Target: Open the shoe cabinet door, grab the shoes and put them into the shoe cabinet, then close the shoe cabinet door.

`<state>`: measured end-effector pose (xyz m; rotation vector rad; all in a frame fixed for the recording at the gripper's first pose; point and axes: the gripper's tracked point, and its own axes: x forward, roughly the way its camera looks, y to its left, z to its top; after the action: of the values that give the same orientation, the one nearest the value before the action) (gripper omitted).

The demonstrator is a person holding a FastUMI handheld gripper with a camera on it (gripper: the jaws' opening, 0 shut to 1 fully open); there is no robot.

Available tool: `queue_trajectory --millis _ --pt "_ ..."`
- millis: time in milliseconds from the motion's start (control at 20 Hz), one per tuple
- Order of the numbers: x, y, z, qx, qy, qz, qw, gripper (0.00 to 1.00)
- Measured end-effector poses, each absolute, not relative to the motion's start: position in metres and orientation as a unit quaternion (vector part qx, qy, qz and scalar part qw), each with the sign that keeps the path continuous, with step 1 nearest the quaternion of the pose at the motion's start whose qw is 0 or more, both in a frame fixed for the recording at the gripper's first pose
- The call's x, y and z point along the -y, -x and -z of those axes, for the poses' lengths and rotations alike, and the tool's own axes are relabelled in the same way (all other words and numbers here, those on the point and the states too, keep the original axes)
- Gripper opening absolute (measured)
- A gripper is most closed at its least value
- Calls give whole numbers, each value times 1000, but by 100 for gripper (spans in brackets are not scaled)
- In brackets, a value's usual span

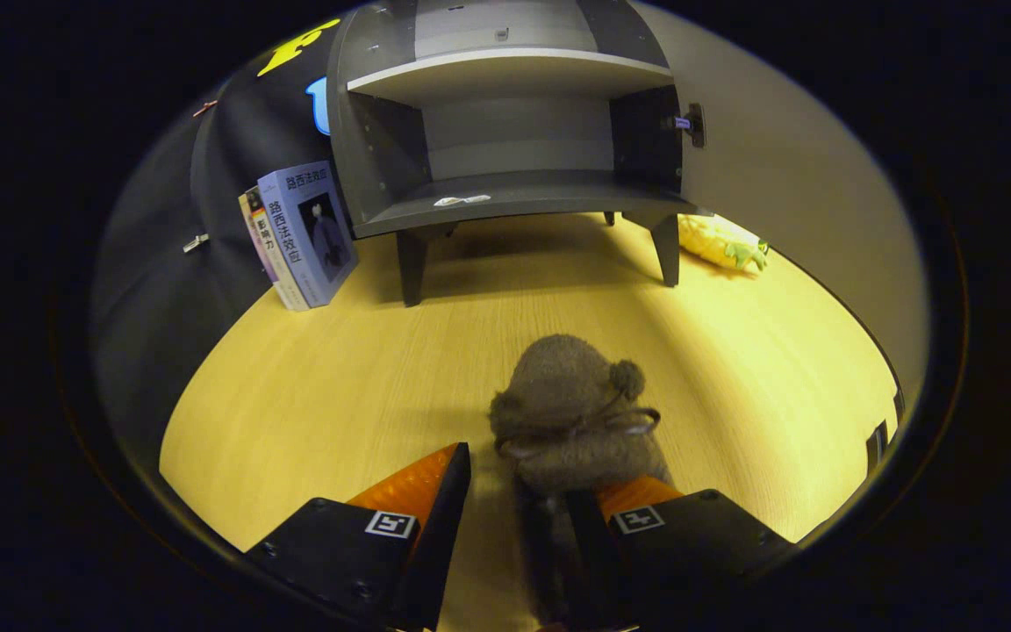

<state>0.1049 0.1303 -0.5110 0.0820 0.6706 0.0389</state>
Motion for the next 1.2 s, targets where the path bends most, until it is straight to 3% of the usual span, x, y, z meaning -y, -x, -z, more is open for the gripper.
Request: queue_trajectory --millis 50,250,850,1200 --pt "-126 -107 511 -328 -36 -8 944 65" --pt "-126 -113 513 -328 -45 -6 944 14" --pt "-125 -108 332 -293 -60 -44 953 13" --pt "-120 -162 185 -233 -92 -52 967 13"
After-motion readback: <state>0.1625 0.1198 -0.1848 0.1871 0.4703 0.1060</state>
